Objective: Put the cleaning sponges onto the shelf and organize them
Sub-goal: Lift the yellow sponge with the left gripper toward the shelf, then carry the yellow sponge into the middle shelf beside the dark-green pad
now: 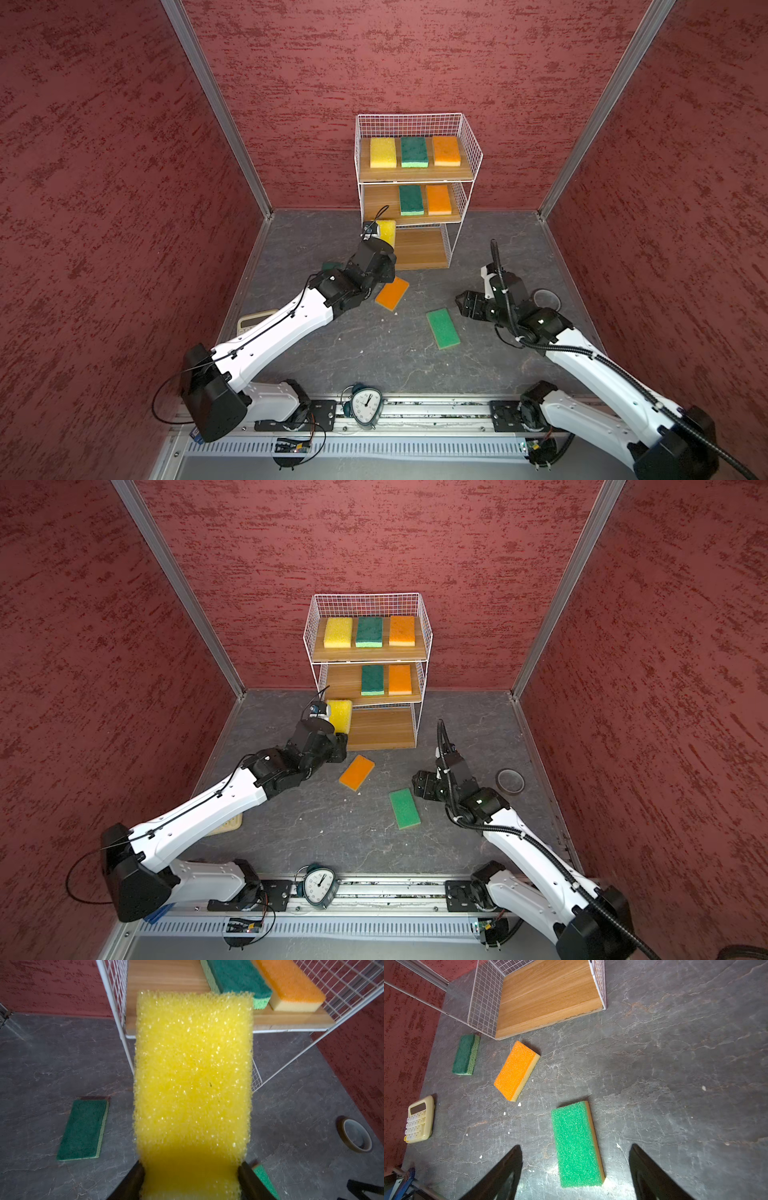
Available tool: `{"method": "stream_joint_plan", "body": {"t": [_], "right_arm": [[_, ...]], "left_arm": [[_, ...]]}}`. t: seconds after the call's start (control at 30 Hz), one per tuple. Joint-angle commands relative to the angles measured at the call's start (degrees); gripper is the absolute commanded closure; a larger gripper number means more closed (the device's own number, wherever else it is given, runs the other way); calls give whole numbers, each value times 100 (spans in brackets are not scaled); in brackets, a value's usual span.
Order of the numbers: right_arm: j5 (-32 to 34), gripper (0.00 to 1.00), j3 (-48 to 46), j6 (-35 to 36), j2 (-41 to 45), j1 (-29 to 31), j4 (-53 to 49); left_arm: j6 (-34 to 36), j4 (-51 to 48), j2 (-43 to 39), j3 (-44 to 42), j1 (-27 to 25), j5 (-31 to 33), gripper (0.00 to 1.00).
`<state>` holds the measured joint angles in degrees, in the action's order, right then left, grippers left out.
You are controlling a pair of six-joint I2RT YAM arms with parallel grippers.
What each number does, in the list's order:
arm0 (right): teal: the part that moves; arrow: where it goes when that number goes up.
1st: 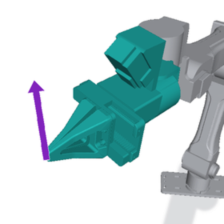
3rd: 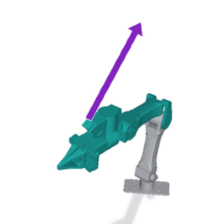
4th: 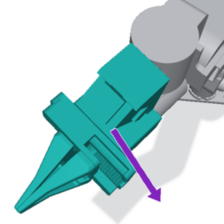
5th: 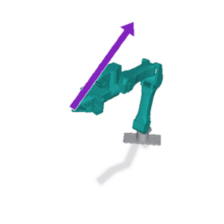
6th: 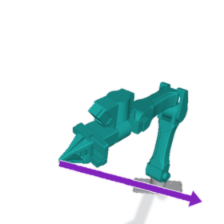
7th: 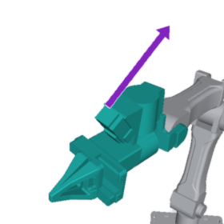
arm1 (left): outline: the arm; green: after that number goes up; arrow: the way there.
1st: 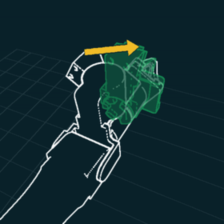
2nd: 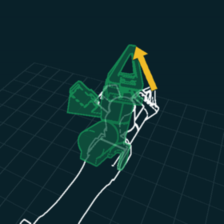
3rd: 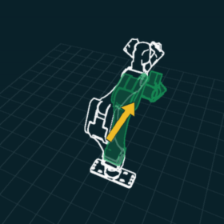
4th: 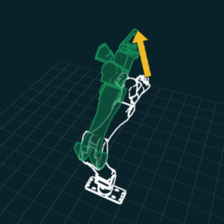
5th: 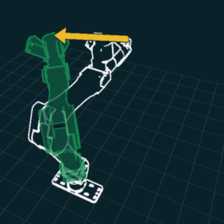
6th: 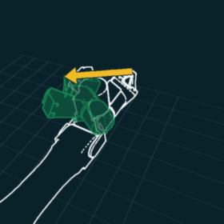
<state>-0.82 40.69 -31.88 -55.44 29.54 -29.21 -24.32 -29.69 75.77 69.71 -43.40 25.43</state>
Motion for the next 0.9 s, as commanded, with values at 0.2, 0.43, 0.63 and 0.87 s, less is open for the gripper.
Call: {"method": "stream_joint_plan", "body": {"t": [0.2, 0.43, 0.63, 0.87], "right_arm": [[112, 18, 197, 197, -101, 27, 124], [181, 17, 252, 335, -90, 28, 135], [283, 17, 308, 493, -115, 26, 122], [267, 17, 327, 595, -204, 26, 195]], "left_arm": [[250, 526, 554, 538, 234, 94, 42], [317, 844, 822, 674, 316, 202, 41], [365, 1090, 982, 810, 358, 334, 41], [402, 1326, 1240, 946, 415, 392, 38]]}}
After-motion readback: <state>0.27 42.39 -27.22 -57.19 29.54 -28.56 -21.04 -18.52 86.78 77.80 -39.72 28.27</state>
